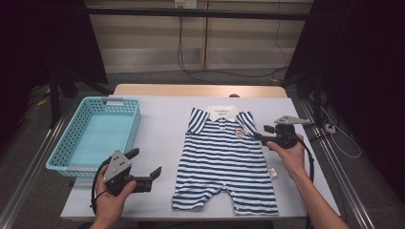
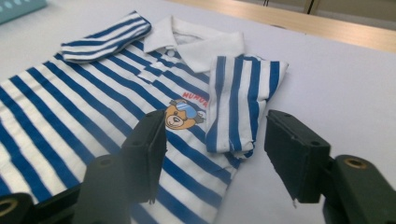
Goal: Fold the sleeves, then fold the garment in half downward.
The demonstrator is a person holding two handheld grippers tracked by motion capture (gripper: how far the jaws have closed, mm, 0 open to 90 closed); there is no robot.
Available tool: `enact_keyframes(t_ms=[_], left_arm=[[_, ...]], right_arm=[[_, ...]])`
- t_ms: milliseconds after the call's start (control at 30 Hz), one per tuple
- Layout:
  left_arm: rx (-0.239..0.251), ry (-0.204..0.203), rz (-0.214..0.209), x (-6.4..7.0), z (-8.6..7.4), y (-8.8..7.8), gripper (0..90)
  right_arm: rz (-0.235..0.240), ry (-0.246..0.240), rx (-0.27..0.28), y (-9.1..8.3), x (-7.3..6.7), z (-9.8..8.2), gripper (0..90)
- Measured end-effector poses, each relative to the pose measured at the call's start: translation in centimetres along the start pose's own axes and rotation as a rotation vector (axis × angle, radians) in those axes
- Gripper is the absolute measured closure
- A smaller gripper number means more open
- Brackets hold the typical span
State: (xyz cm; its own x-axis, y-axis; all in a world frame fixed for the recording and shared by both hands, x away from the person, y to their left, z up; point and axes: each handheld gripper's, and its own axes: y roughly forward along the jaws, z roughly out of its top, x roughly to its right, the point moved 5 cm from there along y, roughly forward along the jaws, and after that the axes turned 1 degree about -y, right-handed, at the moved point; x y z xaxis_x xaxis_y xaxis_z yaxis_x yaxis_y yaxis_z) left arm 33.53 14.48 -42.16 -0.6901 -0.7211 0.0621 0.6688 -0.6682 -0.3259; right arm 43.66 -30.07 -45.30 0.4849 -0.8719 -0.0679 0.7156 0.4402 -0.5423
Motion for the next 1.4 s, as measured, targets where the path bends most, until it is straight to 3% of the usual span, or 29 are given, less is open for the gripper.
enact_keyframes(t_ms=[167, 200, 300, 400, 600, 700, 933, 1000, 1100, 1200, 1267, 1400], left_arm=[[0.003, -0.003, 0.023, -0.4, 0.0, 0.3, 3.4], [-0.014, 0.015, 0.028, -0.6, 0.0, 0.3, 3.4], [-0.017, 0.015, 0.025, -0.3, 0.0, 0.2, 3.4], [-0.004, 0.013, 0.023, 0.1, 0.1, 0.2, 3.4], [-0.02, 0.04, 0.027, 0.3, 0.2, 0.5, 3.4], [-0.017, 0.02, 0.021, 0.3, 0.1, 0.7, 3.4], [-0.026, 0.028, 0.014, 0.4, 0.0, 1.0, 3.4], [-0.046, 0.039, 0.004, 0.6, -0.3, 1.1, 3.4], [-0.038, 0.033, -0.013, 0.8, -0.3, 1.1, 3.4], [-0.037, 0.062, -0.004, 0.8, 0.0, 0.9, 3.4], [-0.026, 0.058, 0.001, 0.9, 0.1, 0.8, 3.4], [-0.05, 0.051, 0.005, 1.2, 0.0, 1.1, 3.4]], right_arm=[[0.002, 0.011, 0.045, -1.6, -0.6, -0.4, 27.4], [0.002, 0.022, 0.056, -2.0, -0.7, -0.4, 22.2], [0.003, 0.055, 0.105, -2.7, -0.9, -0.5, 13.1], [0.0, 0.043, 0.11, -3.3, -1.3, -0.9, 7.2], [0.002, 0.007, 0.152, -4.8, -2.3, -1.5, 5.6], [-0.009, 0.007, 0.138, -5.2, -2.7, -2.1, 5.6], [-0.007, 0.017, 0.097, -5.6, -3.2, -2.9, 5.7], [-0.004, 0.02, 0.101, -5.9, -3.4, -3.0, 5.7], [0.009, 0.026, 0.099, -6.3, -3.8, -3.4, 5.6], [0.025, 0.035, 0.088, -6.6, -4.3, -3.8, 5.3], [0.018, 0.041, 0.086, -6.8, -4.6, -4.0, 5.6], [0.037, 0.022, 0.086, -7.5, -5.1, -4.6, 5.3]])
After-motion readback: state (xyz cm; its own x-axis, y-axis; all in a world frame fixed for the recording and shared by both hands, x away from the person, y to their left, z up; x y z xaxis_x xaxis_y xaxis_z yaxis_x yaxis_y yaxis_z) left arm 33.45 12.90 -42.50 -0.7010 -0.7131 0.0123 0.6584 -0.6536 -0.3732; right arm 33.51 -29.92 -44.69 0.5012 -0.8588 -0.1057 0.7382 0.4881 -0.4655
